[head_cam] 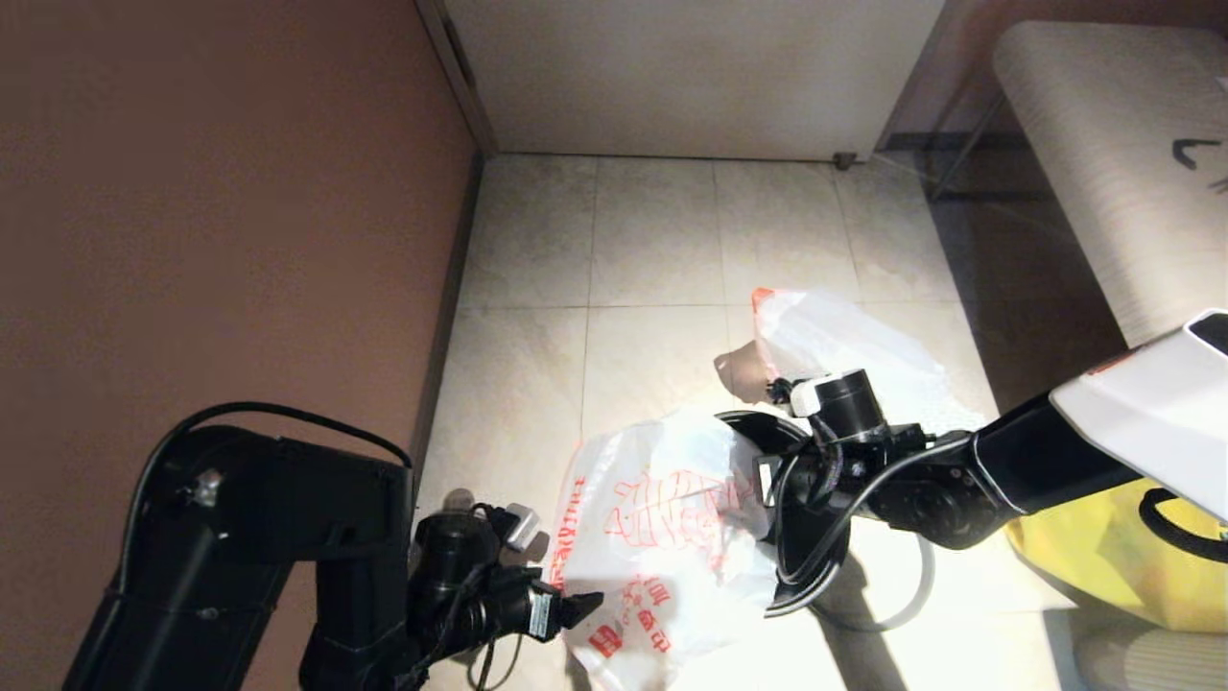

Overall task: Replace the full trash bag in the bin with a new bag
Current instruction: Put the new garbage bag on the trash can

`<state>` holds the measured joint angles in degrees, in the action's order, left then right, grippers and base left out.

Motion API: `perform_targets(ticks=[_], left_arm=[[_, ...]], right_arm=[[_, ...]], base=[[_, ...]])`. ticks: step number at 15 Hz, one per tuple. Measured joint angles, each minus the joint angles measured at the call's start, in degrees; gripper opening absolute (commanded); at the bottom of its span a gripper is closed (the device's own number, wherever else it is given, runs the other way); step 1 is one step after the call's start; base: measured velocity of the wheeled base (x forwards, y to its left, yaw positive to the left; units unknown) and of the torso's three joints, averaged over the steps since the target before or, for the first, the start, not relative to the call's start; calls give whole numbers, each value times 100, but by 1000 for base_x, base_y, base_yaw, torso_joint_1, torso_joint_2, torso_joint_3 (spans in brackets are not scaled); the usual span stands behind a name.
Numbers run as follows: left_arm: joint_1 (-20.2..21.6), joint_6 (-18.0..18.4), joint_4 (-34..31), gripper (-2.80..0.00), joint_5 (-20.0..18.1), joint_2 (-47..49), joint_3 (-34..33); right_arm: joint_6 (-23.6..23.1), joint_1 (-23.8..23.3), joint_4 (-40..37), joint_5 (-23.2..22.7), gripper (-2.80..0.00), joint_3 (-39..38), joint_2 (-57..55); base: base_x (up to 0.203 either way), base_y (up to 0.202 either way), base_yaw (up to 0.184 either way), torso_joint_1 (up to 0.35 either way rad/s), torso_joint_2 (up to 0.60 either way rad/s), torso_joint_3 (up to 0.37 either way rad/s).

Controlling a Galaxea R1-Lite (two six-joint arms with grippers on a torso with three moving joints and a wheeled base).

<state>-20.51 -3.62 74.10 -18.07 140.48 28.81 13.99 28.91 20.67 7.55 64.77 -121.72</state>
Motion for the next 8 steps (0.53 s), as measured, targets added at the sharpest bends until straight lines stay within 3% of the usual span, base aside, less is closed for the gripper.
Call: perform_targets(ticks=[4, 8], left_arm=[[100, 26, -1736, 0, -153, -468, 528], [64, 34, -2573, 0, -171, -575, 1095]], right_arm=[[-127, 16, -34, -16, -280, 67, 140], [-176, 32, -123, -68, -280, 141, 326]], base=[[0, 0, 0, 0, 0, 0], [0, 0, 0, 0, 0, 0]])
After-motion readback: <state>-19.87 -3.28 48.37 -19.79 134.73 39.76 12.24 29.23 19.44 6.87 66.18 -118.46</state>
